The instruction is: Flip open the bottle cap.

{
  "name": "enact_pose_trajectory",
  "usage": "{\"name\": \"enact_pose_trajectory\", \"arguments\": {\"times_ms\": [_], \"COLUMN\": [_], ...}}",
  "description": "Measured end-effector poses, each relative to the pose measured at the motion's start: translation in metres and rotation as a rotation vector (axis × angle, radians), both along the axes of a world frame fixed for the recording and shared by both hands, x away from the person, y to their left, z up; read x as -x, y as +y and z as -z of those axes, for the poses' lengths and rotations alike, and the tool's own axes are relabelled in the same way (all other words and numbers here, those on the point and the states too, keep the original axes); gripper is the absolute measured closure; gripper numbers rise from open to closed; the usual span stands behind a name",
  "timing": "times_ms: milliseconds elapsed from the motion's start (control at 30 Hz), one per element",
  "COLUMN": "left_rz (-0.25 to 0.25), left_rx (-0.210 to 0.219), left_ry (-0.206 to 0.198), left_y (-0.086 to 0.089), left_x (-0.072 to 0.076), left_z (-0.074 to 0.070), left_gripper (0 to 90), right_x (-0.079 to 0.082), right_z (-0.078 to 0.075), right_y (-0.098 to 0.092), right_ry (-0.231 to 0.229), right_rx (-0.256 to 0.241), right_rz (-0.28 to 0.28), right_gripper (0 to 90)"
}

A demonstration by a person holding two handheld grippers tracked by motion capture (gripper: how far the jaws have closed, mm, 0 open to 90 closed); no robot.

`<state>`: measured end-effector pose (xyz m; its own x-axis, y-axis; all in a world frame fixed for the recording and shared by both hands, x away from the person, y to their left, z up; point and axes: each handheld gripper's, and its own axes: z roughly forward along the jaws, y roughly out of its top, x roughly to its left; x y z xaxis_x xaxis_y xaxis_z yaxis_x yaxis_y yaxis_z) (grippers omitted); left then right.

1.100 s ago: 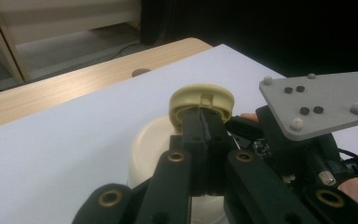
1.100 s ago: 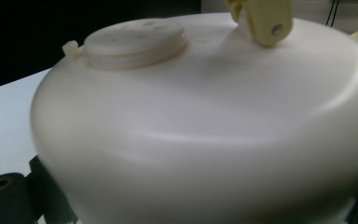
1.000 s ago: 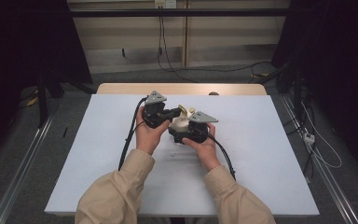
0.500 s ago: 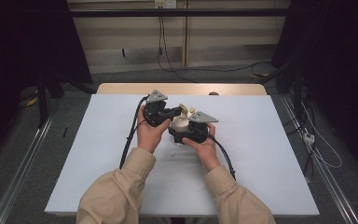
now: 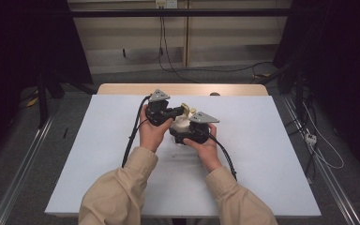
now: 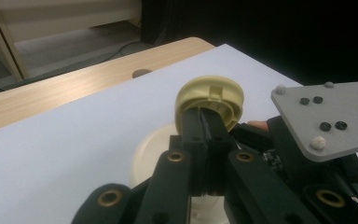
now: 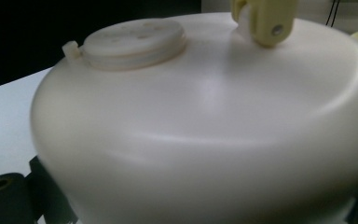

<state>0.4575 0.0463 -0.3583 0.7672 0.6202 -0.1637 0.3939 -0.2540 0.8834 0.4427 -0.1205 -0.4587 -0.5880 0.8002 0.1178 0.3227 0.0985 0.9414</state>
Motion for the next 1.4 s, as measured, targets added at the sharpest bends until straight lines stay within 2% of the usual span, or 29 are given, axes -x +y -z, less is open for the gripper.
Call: {"name": "enact_pose_trajectory", "arguments": {"times_ms": [500,667,833,900,967,1033,1133,1200,1300,1400], "left_rz": [-0.008,-0.009,-0.012,-0.022,-0.026,-0.034,-0.023,-0.028,-0.033,-0.028], "left_rx": [-0.002,0.000,0.000,0.017,0.019,0.023,0.019,0.024,0.031,0.038], "left_ry": [0.002,-0.010,-0.011,-0.002,0.003,0.008,0.009,0.019,0.021,0.025], "left_y": [0.001,0.005,0.011,0.016,0.021,0.026,0.032,0.036,0.043,0.049], "left_x": [-0.001,0.001,0.007,0.009,0.011,0.014,0.018,0.021,0.025,0.029], "left_z": [0.000,-0.003,-0.001,0.001,0.005,0.009,0.013,0.016,0.018,0.019], "left_gripper": [88.8,84.4,73.9,65.8,59.2,51.3,44.9,36.5,30.3,25.5], "right_x": [0.001,0.001,0.002,0.002,0.002,0.002,0.004,0.005,0.006,0.008], "right_z": [0.000,-0.001,-0.001,-0.002,-0.001,0.000,-0.002,-0.003,-0.002,-0.003], "right_y": [0.000,0.001,0.000,0.000,-0.001,-0.002,-0.002,-0.004,-0.005,-0.005], "right_ry": [0.004,0.007,0.012,0.029,0.064,0.078,0.077,0.084,0.097,0.094], "right_rx": [0.002,0.002,0.003,0.004,-0.002,-0.012,0.021,0.026,0.021,0.047], "right_rz": [0.004,0.011,0.014,0.016,0.020,0.016,0.012,0.006,0.007,0.004], "right_gripper": [5.9,5.8,5.3,4.3,2.5,2.4,2.5,2.5,2.1,2.1]}}
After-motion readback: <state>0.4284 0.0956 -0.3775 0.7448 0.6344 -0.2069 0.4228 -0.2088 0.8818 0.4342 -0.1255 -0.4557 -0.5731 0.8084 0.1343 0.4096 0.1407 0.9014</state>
